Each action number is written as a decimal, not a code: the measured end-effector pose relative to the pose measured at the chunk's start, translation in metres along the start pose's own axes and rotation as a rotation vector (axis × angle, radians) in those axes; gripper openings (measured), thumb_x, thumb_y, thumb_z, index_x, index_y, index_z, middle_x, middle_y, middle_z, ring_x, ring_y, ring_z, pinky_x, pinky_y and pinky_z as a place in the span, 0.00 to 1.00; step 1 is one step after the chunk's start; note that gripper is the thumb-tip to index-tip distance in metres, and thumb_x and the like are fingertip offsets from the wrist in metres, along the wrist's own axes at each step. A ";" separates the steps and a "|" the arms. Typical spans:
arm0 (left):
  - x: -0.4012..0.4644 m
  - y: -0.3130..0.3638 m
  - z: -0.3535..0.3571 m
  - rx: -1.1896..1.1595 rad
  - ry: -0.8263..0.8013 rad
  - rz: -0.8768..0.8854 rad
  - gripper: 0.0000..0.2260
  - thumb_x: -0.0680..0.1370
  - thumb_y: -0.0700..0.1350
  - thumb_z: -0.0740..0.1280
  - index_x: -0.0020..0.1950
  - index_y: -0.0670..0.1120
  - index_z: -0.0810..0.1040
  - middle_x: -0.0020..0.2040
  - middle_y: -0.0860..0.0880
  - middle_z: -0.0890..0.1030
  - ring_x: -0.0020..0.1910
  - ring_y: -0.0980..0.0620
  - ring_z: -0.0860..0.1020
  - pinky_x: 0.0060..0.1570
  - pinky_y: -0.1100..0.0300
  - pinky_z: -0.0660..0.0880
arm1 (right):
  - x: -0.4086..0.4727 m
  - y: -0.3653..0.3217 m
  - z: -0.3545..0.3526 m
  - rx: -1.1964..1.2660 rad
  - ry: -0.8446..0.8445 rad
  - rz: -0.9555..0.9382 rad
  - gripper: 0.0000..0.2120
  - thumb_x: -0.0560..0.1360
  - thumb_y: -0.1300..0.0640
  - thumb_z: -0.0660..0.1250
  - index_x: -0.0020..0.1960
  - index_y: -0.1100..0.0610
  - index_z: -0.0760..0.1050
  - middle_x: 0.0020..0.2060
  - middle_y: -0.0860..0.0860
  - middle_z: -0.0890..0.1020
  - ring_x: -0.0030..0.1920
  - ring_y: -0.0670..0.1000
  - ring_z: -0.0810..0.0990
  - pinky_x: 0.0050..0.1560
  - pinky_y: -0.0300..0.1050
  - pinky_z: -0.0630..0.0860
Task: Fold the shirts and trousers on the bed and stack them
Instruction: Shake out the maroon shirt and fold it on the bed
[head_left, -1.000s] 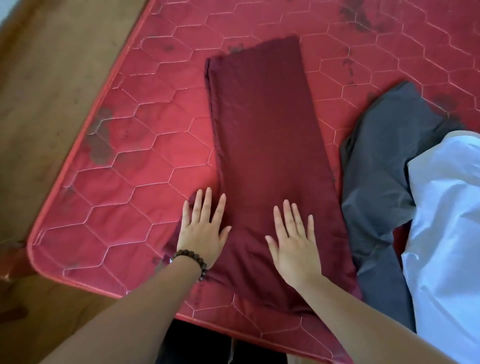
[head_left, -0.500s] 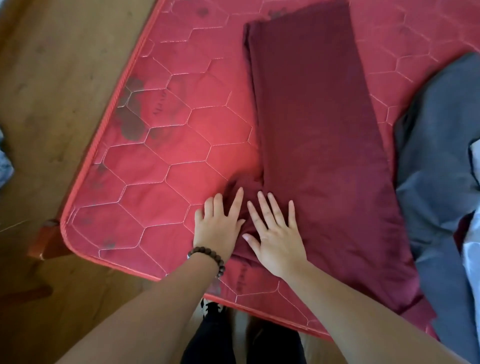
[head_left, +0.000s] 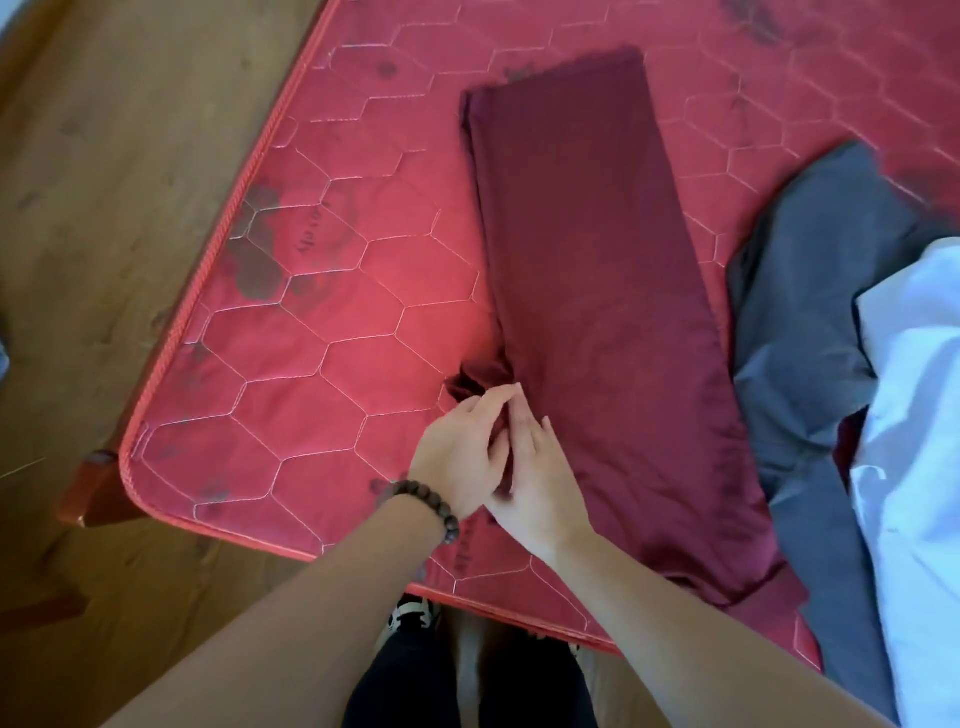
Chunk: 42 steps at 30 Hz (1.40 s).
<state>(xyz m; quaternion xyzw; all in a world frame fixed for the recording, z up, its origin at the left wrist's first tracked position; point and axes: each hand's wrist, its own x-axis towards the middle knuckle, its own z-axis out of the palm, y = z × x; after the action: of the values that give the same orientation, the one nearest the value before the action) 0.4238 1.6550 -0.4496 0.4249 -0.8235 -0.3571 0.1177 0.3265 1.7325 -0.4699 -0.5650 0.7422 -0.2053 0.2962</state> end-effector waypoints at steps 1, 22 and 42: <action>0.001 0.010 0.001 -0.052 -0.028 0.043 0.24 0.76 0.39 0.62 0.72 0.51 0.68 0.53 0.52 0.79 0.47 0.57 0.78 0.51 0.59 0.75 | 0.001 -0.003 -0.009 0.094 0.069 0.058 0.37 0.75 0.52 0.67 0.78 0.57 0.52 0.75 0.49 0.63 0.73 0.44 0.62 0.75 0.45 0.59; 0.000 0.023 0.092 0.355 -0.457 0.216 0.28 0.80 0.35 0.52 0.79 0.48 0.50 0.79 0.51 0.50 0.78 0.51 0.44 0.76 0.51 0.40 | 0.008 0.117 -0.064 -0.198 0.145 0.370 0.25 0.75 0.52 0.69 0.70 0.51 0.68 0.60 0.52 0.74 0.60 0.56 0.71 0.58 0.53 0.70; 0.003 0.021 0.106 0.592 -0.359 0.254 0.32 0.74 0.63 0.58 0.75 0.51 0.64 0.78 0.43 0.56 0.78 0.42 0.50 0.74 0.39 0.49 | 0.000 0.128 -0.078 -0.311 0.080 -0.067 0.31 0.68 0.66 0.63 0.70 0.50 0.68 0.73 0.51 0.65 0.75 0.54 0.59 0.74 0.61 0.52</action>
<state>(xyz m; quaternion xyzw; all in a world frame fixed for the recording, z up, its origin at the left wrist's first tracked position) 0.3567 1.7120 -0.5114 0.2655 -0.9449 -0.1547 -0.1132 0.1821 1.7655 -0.4944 -0.6198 0.7570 -0.1200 0.1684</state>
